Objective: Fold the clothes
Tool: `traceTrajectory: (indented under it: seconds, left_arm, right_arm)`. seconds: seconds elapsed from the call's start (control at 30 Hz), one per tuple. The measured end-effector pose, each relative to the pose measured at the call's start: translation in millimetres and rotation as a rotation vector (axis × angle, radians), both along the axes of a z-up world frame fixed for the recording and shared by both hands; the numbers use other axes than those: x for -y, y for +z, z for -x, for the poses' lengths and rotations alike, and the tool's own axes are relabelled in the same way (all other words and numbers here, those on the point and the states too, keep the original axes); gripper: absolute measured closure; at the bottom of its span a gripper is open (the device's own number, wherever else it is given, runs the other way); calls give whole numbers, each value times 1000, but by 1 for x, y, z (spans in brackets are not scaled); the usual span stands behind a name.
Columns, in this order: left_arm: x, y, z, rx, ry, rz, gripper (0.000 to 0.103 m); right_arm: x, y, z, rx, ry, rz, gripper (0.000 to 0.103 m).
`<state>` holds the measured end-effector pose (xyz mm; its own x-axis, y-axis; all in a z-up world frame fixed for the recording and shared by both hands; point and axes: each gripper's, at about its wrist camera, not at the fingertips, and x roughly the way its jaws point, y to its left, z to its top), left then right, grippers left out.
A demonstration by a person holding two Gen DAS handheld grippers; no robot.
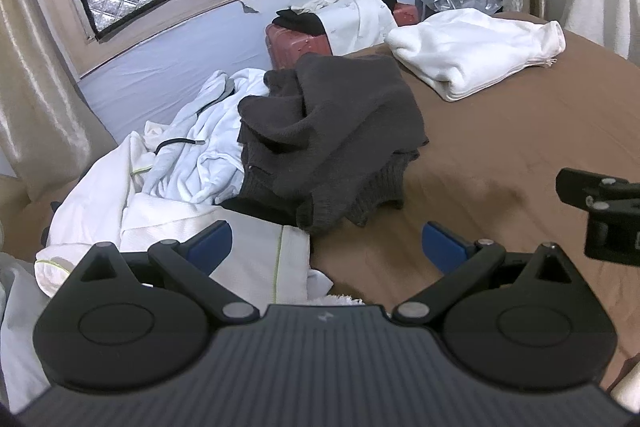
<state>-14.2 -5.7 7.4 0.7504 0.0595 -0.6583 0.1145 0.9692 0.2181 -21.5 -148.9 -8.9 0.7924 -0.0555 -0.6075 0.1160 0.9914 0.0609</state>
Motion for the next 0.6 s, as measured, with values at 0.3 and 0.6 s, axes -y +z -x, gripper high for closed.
traceTrajectory:
  seconds: [0.3, 0.6]
  left_arm:
    - [3, -5, 0, -10, -2, -12, 0]
    - [1, -7, 0, -12, -1, -16, 0]
  right_arm:
    - [-3, 0, -1, -4, 6, 6, 0]
    - [-4, -2, -3, -4, -4, -19, 0]
